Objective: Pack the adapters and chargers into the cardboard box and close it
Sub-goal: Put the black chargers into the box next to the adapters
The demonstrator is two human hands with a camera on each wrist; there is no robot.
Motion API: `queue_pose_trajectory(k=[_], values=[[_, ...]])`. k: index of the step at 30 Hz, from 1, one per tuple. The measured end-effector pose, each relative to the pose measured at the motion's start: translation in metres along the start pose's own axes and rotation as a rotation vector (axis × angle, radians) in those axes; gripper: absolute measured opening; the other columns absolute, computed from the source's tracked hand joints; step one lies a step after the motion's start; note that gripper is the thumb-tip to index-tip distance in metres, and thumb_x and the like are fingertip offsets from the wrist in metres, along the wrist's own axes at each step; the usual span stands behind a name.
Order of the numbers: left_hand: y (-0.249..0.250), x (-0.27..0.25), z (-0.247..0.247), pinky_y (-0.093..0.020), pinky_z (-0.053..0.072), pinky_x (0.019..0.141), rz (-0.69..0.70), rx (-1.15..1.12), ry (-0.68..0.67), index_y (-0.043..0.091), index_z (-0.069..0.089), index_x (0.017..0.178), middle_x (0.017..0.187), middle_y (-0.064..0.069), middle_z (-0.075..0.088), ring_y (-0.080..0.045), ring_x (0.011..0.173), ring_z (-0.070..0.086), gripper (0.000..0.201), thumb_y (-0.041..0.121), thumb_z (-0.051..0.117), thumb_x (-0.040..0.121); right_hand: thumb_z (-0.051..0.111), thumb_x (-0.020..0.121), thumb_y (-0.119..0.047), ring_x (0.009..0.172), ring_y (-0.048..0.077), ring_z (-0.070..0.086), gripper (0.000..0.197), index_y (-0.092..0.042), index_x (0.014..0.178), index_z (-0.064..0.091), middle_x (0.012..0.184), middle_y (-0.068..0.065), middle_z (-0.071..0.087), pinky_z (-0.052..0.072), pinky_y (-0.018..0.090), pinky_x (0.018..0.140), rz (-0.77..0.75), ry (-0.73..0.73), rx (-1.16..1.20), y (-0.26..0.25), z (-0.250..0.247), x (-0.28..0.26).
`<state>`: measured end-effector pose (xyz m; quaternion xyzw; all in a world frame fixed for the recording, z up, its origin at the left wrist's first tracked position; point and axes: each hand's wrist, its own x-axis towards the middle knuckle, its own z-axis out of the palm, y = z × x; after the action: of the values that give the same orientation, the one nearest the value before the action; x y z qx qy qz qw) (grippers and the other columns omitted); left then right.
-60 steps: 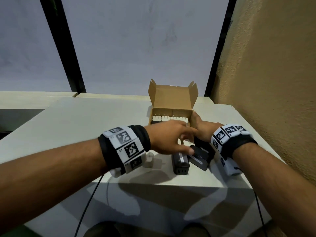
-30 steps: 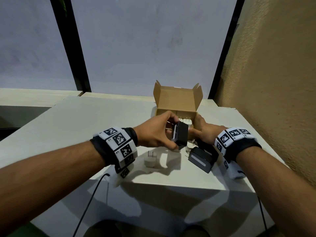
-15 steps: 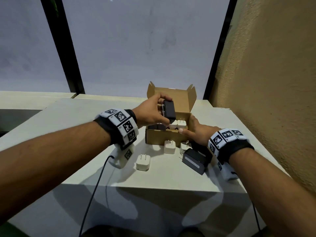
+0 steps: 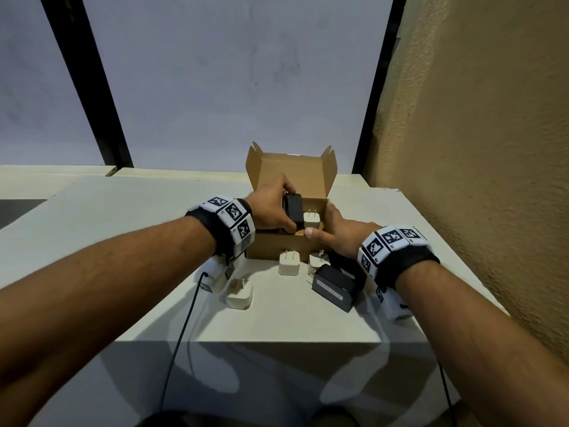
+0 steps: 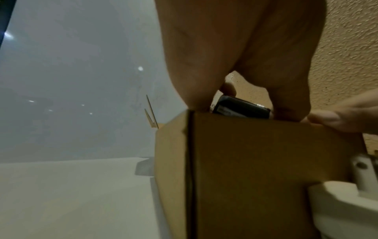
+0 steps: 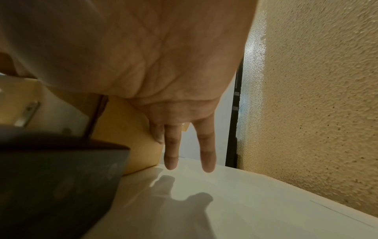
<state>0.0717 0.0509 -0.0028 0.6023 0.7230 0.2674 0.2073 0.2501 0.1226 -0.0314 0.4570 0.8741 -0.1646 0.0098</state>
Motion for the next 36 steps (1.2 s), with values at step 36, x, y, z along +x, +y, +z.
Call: queue_pose_trajectory(k=[36], values=[[-0.004, 0.003, 0.011, -0.037, 0.041, 0.104, 0.150, 0.604, -0.187, 0.022, 0.058, 0.131, 0.132, -0.010, 0.051, -0.028, 0.121, 0.047, 0.041, 0.008, 0.055, 0.093, 0.038, 0.090, -0.070, 0.136, 0.031, 0.044, 0.087, -0.023, 0.155, 0.007, 0.153, 0.009, 0.041, 0.031, 0.041, 0.109, -0.013, 0.025, 0.007, -0.008, -0.005, -0.015]])
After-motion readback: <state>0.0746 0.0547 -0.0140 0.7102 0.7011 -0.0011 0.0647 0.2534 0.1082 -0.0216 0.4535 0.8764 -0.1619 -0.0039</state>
